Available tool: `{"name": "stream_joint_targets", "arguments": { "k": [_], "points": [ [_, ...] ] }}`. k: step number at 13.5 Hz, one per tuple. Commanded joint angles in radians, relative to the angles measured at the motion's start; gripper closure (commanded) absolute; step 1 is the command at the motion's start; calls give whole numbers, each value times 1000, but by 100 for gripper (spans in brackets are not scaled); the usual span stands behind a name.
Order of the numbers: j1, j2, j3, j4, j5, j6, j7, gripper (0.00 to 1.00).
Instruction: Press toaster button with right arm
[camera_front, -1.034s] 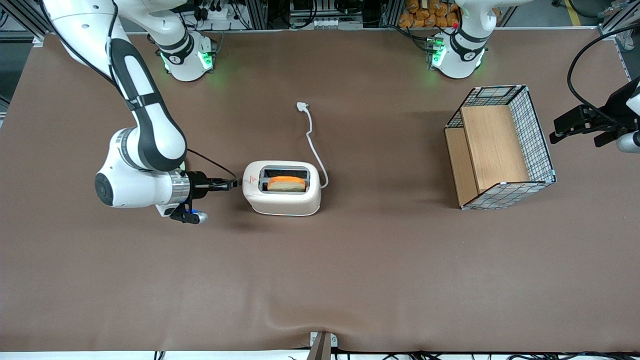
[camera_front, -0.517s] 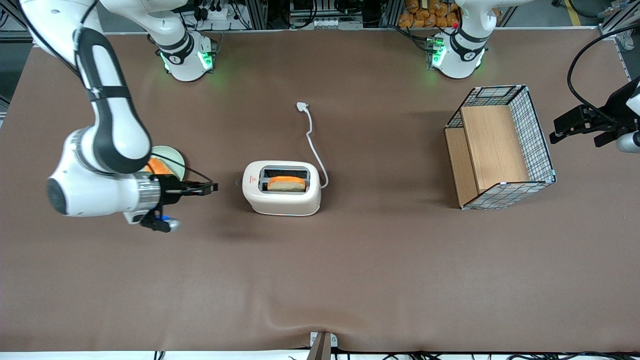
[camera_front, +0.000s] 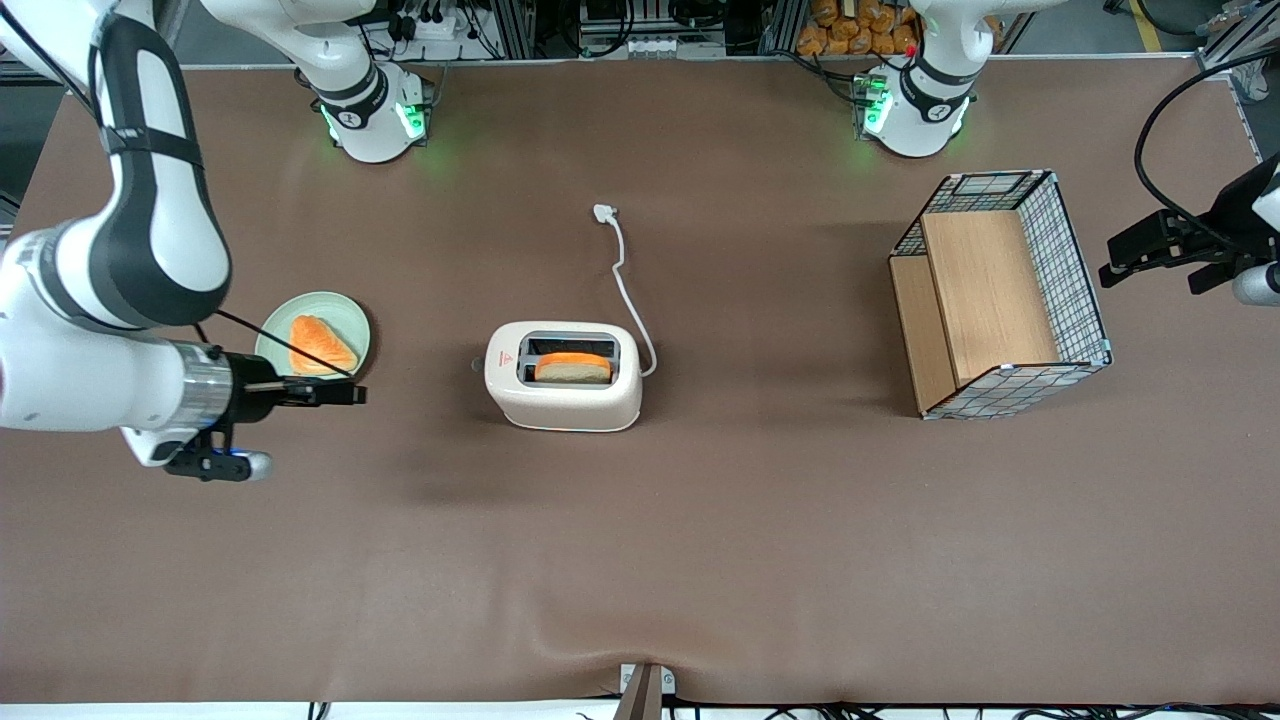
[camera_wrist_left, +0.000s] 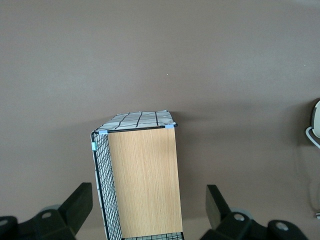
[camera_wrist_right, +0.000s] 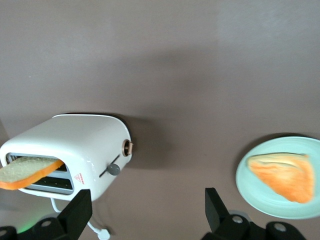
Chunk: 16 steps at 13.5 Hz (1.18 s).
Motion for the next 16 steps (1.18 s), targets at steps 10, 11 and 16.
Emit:
{"name": "stream_joint_targets", "arguments": {
  "k": [10,11,16],
  "points": [
    [-103,-290,9,6,-221,-137,-46,0],
    [-104,-340,6,-43,-221,-137,-46,0],
    [-110,-457,6,-174,-232,-129,-46,0]
  ]
}}
